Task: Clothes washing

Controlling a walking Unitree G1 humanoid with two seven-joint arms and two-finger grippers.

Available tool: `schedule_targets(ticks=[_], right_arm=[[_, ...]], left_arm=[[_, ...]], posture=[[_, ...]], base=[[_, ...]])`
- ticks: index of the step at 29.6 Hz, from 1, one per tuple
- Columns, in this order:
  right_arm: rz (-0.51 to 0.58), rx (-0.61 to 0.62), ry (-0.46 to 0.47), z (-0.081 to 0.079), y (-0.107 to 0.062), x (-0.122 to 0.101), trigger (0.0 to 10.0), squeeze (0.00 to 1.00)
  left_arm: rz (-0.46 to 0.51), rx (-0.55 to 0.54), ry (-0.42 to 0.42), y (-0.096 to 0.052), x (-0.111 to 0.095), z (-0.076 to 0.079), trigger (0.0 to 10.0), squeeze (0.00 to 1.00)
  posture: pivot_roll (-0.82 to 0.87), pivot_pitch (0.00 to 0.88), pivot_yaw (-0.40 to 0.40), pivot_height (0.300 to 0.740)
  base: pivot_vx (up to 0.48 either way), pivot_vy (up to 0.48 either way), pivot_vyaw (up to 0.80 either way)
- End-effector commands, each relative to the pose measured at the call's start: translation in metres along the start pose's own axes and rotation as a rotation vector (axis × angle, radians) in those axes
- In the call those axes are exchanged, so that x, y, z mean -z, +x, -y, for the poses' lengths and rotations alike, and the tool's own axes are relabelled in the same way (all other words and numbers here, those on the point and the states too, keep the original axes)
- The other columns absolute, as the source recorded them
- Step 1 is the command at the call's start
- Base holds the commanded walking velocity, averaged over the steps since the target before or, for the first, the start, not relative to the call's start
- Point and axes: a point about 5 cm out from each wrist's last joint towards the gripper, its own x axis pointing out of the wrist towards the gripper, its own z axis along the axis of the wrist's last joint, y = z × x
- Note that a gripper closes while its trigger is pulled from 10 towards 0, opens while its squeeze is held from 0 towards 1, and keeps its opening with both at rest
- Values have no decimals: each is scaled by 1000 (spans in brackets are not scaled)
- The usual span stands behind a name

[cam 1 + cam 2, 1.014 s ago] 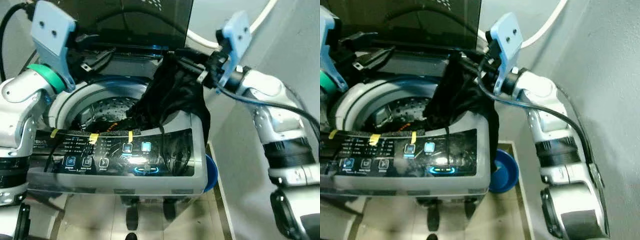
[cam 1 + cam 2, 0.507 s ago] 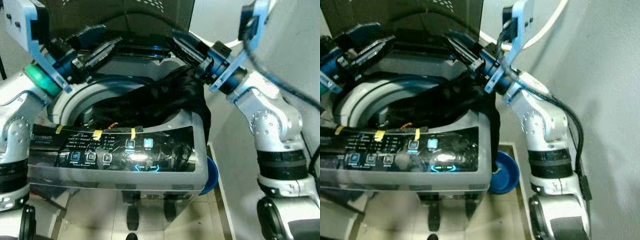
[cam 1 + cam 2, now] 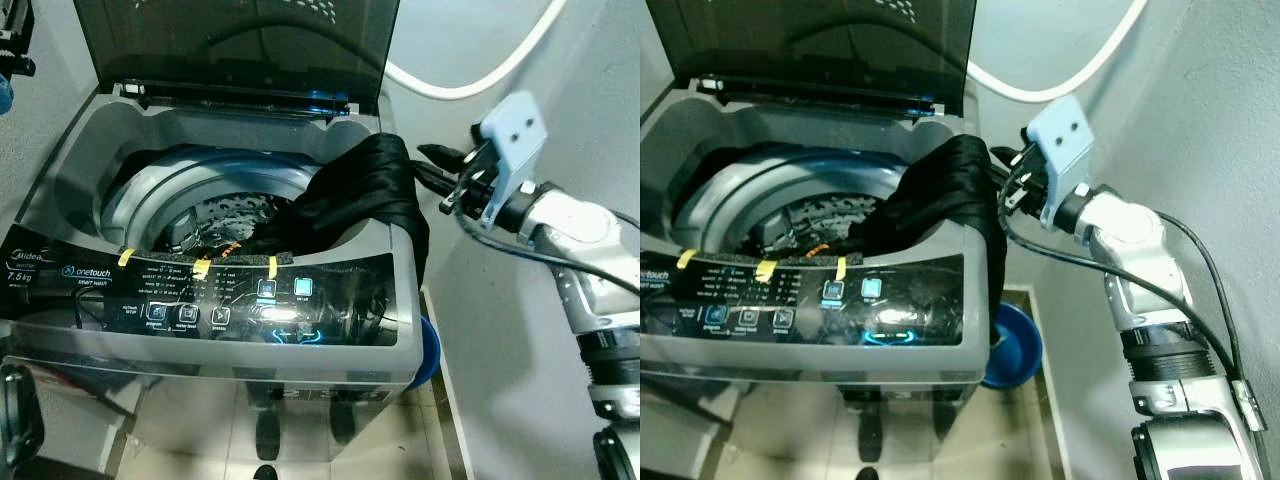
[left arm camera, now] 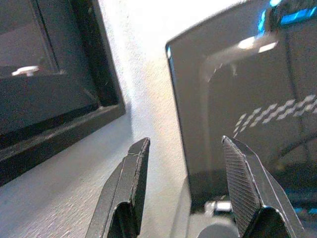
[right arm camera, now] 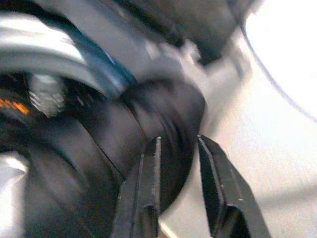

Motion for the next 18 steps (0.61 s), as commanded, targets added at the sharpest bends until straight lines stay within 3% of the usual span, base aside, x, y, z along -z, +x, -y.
schedule_targets(ticks=[1, 3, 5, 6, 7, 8, 13, 14, 15, 16, 18], right_arm=[[-20, -1, 17, 1, -4, 7, 10000, 1000], [-3, -44, 84, 1, -10, 9, 10000, 1000], [-3, -44, 84, 1, -10, 9, 10000, 1000], [52, -80, 206, 4, -18, 8, 10000, 1000], [52, -80, 206, 4, -18, 8, 10000, 1000], [83, -83, 270, 7, -22, 8, 10000, 1000], [125, -75, 366, 10, -24, 9, 10000, 1000], [142, -68, 425, 11, -25, 12, 10000, 235], [142, -68, 425, 11, -25, 12, 10000, 235], [152, -52, 482, 13, -25, 15, 10000, 0], [160, -62, 533, 12, -25, 18, 10000, 0]], left_arm=[[-2, 6, 21, -2, 4, 2, 10000, 0], [-4, -1, 31, -1, 7, 3, 10000, 0], [-4, -1, 31, -1, 7, 3, 10000, 0], [-8, -2, 39, 0, 10, 5, 10000, 0], [-8, -2, 39, 0, 10, 5, 10000, 0], [-10, -1, 40, 0, 11, 5, 10000, 0], [-14, 3, 39, 0, 12, 7, 10000, 0], [-15, 7, 39, 0, 13, 9, 10000, 0], [-15, 7, 39, 0, 13, 9, 10000, 0], [-15, 11, 38, 0, 13, 11, 10000, 0], [-14, 15, 38, -1, 13, 13, 10000, 0]], posture=[[88, 171, 25, 740], [91, 174, 26, 740], [91, 174, 26, 740], [88, 177, 33, 740], [88, 177, 33, 740], [88, 176, 35, 740], [87, 174, 39, 740], [87, 170, 42, 740], [87, 170, 42, 740], [91, 168, 43, 740], [91, 168, 41, 740]], base=[[0, 0, 0], [0, 0, 0], [0, 0, 0], [0, 0, 0], [0, 0, 0], [0, 0, 0], [0, 0, 0], [0, 0, 0], [0, 0, 0], [0, 0, 0], [0, 0, 0]])
